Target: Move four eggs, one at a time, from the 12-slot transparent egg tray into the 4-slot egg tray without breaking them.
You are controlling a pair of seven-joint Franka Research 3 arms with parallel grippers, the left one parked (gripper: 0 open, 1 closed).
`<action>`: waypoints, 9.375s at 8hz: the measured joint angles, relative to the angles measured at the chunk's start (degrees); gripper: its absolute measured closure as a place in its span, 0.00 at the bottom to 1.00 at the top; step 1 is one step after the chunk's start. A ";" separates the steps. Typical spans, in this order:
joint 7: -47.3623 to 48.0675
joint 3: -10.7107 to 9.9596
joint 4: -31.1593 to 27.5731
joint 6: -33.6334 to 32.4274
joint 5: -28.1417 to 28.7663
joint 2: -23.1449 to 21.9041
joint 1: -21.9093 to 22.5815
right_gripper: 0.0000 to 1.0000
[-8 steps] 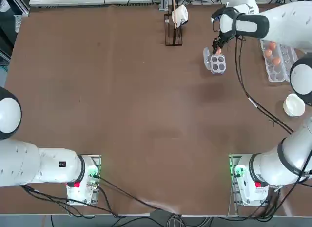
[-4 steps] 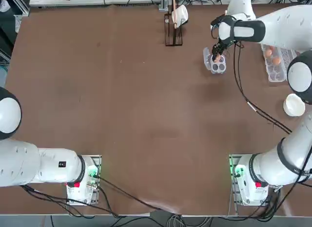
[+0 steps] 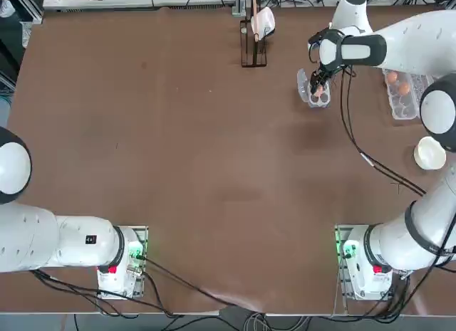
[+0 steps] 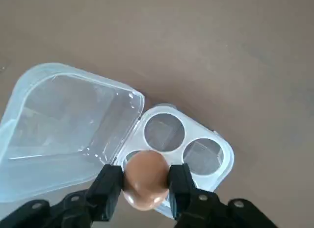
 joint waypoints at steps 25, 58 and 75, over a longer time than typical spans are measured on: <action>-46.81 -1.83 15.91 -17.06 -0.30 0.58 -27.78 0.00; -68.82 -0.13 15.88 -11.35 -1.70 4.17 -32.96 0.43; 10.84 0.33 11.40 -6.12 -1.59 3.80 -0.11 0.43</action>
